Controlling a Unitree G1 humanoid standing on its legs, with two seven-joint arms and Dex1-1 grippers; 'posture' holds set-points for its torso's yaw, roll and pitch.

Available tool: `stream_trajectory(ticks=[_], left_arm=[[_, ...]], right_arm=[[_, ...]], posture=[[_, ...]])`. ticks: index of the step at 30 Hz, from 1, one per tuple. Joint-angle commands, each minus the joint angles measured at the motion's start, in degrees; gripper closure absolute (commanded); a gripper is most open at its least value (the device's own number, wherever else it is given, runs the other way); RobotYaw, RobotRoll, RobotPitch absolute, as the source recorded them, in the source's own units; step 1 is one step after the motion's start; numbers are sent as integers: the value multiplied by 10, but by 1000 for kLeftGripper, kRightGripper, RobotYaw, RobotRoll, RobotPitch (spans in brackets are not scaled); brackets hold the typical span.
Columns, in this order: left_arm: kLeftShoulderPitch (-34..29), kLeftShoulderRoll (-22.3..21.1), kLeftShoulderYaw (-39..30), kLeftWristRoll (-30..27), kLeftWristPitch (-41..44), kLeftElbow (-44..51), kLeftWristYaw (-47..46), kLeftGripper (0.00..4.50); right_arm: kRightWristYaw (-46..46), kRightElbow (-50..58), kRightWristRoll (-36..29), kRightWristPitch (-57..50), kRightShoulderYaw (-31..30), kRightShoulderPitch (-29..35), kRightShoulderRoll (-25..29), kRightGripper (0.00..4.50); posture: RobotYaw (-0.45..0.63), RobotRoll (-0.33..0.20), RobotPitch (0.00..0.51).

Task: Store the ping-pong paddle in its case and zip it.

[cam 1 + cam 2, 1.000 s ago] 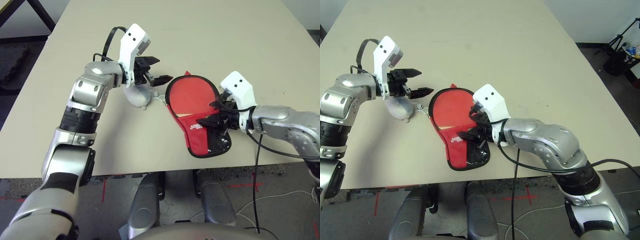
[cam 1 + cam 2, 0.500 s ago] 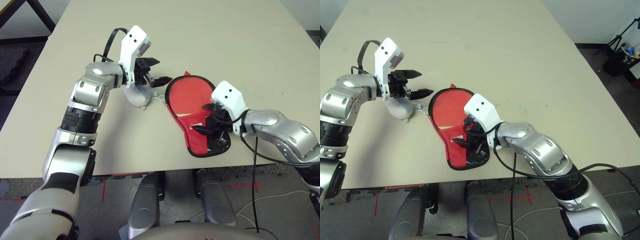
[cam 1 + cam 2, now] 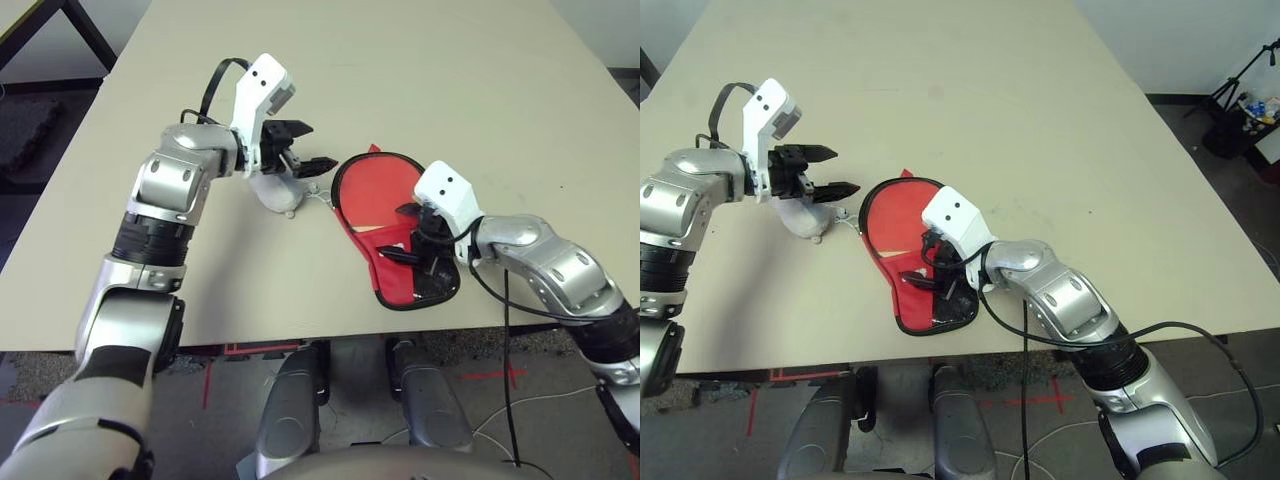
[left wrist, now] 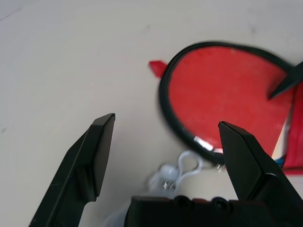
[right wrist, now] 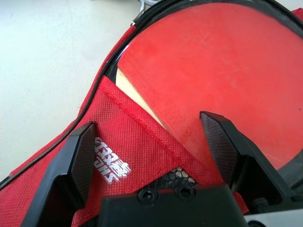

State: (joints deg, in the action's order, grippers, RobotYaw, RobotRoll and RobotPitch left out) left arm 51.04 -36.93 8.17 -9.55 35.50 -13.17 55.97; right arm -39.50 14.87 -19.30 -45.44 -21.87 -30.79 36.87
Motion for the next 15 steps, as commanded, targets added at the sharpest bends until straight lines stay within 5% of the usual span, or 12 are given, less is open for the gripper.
stream_trajectory(ticks=[1,15], left_arm=[[-2,-6,23,16,-9,-6,14,0],[5,-39,54,41,30,6,50,0]], right_arm=[[-9,-50,29,-17,-18,17,4,10],[-35,-114,46,1,-1,-15,-9,10]], posture=[[-18,0,221],[-16,0,230]])
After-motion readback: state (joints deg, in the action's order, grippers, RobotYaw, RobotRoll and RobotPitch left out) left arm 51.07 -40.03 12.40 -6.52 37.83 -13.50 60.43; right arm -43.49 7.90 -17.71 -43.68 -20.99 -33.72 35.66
